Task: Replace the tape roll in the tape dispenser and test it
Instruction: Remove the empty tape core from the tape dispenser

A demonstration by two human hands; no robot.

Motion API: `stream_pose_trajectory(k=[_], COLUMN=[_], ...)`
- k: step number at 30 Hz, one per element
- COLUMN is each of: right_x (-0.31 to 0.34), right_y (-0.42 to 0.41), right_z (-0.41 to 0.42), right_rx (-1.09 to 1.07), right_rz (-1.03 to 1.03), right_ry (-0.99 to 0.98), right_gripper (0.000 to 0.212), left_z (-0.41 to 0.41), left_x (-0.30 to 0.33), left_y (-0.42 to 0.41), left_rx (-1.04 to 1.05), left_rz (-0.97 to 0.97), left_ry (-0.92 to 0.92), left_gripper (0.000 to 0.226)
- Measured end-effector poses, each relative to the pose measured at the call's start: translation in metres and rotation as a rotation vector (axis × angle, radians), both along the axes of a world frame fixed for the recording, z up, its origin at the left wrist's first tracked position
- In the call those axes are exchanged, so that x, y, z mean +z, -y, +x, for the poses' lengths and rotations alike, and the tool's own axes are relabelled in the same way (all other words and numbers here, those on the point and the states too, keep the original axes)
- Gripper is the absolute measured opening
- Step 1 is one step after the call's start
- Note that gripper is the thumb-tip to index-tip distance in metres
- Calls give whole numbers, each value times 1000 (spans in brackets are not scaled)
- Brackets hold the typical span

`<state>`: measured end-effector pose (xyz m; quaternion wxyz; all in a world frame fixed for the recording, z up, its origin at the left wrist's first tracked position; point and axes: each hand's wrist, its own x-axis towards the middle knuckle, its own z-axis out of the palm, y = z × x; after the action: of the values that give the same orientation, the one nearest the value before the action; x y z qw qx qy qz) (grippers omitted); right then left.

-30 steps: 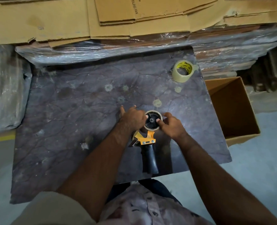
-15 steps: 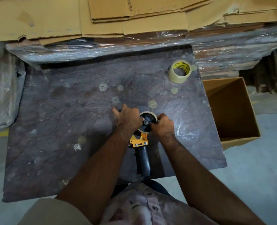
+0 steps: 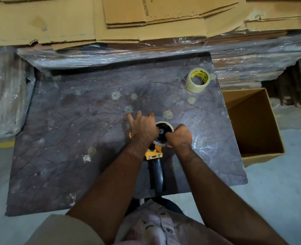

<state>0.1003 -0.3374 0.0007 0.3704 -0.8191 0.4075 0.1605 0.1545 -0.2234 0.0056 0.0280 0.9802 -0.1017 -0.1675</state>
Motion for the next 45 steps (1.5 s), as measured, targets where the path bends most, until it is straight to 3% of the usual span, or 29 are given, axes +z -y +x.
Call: stream_pose_trajectory(k=[2, 5, 7, 10, 12, 15, 17, 20, 23, 28, 35, 41, 45], right_x=[3, 19, 31, 47, 60, 77, 85, 94, 100, 87, 18, -33, -32], right_y=[4, 9, 12, 14, 13, 14, 14, 16, 17, 13, 15, 20, 26], right_z=[-4, -11, -18, -26, -32, -39, -40, -27, -4, 41, 115, 156, 153], right_rx=[-26, -117, -133, -133, -107, 91, 297, 605, 724, 758, 704, 705, 696], right_rz=[75, 361, 541, 686, 744, 777, 697, 255, -95, -366, -517, -461, -416], right_ry=[71, 148, 181, 240, 244, 266, 276, 321, 382, 302, 227, 139, 162], right_gripper=[37, 39, 44, 40, 39, 67, 94, 124, 118, 105, 92, 97, 103], left_z=[-1, -5, -11, -19, -25, -24, -15, -4, 3, 26, 29, 20, 26], left_x=[3, 10, 15, 30, 43, 62, 71, 82, 90, 78, 42, 16, 11], left_y=[-7, -24, -38, -61, -70, -73, -74, -74, -72, -60, -53, -58, -50], left_rx=[15, -7, -58, -90, -226, -283, -257, -282, -295, -164, -41, -31, -58], left_rz=[-107, -280, -407, -630, -505, -411, -455, -440, -381, -326, -217, -169, -272], left_ry=[22, 39, -27, -308, -360, -237, -189, -208, -236, -209, -67, -83, -86], left_gripper=[35, 37, 55, 97, 120, 117, 111, 114, 124, 126, 103, 98, 91])
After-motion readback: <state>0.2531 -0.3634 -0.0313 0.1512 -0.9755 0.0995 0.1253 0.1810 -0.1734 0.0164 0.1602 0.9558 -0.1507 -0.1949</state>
